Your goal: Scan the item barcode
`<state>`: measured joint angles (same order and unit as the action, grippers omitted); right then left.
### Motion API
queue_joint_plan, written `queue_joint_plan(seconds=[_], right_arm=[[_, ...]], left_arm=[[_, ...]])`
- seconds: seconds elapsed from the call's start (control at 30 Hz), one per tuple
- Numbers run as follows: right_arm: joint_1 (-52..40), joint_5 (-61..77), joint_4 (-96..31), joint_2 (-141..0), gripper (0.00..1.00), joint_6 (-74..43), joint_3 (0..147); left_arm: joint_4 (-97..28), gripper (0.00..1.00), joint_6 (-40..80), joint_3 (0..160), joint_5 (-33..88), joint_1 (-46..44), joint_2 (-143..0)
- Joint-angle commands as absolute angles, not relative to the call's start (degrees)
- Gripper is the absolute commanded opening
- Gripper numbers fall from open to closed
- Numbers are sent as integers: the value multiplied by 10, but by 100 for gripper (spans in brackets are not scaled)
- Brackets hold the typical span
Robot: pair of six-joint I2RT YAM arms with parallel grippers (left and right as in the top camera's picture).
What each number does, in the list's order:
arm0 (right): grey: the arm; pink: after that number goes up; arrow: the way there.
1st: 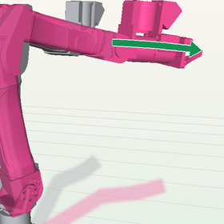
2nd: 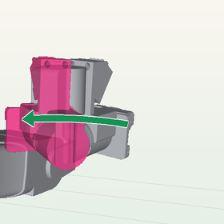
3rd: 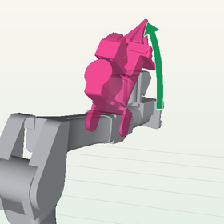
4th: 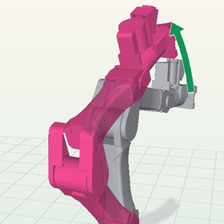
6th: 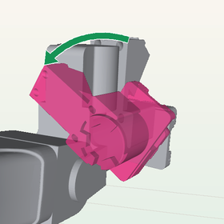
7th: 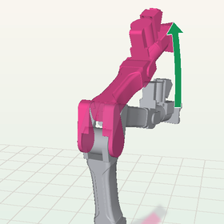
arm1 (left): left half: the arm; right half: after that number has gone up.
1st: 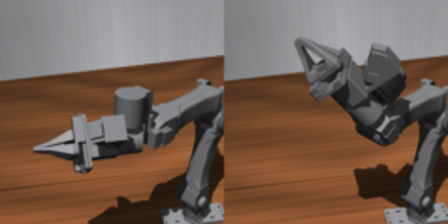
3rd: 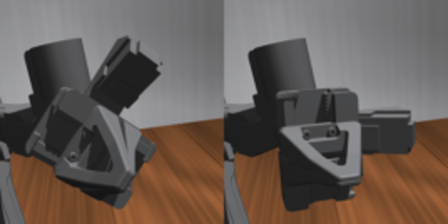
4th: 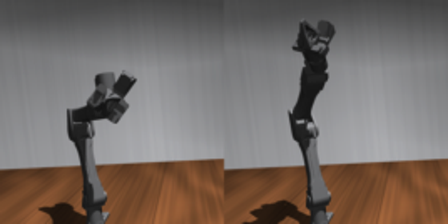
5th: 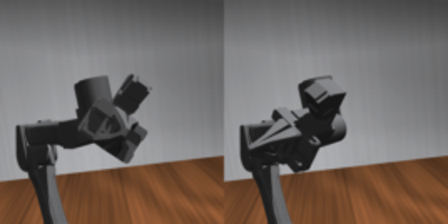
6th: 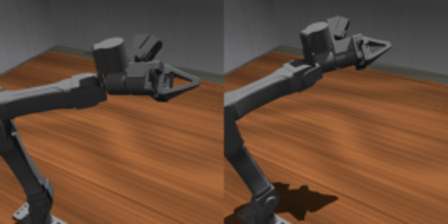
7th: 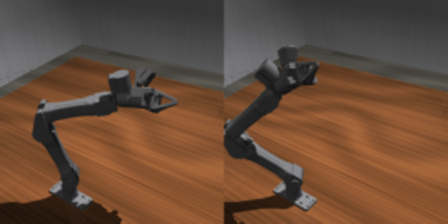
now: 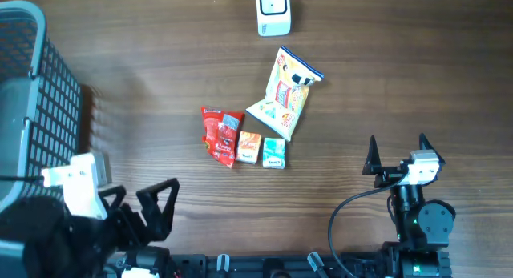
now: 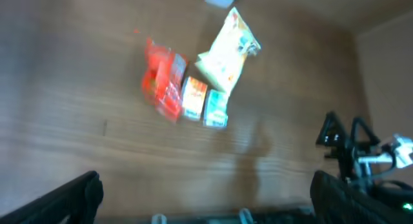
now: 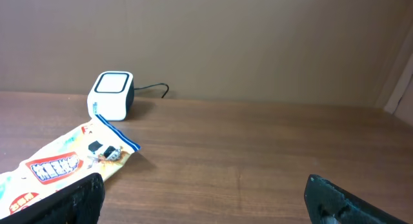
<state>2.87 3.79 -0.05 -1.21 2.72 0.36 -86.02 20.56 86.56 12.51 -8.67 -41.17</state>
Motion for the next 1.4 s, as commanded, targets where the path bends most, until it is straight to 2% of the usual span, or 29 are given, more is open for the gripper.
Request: queue_joint_plan(seconds=[0.0,0.1,0.23,0.3,0.53,0.8,0.97,1.17,1.37], right_arm=[[27,34,1,-8,100,30,3],[27,34,1,-8,100,30,3],[27,34,1,-8,100,30,3],[27,34,1,-8,100,30,3],[27,34,1,-8,100,30,3],[27,34,1,-8,100,30,3],[27,34,1,-8,100,30,3],[27,34,1,-8,100,30,3],[27,34,1,-8,100,30,3]], left_arm=[[-727,100,22,737,189,-52,-312],[-567,100,4,560,196,0,-192],[-548,100,4,429,172,61,-127],[-527,100,4,391,171,65,-122],[-269,100,4,215,206,55,-69],[-105,100,5,86,204,55,-7],[-71,100,68,50,108,39,-6],[18,100,69,3,108,40,-2],[-17,100,69,3,76,40,-2]])
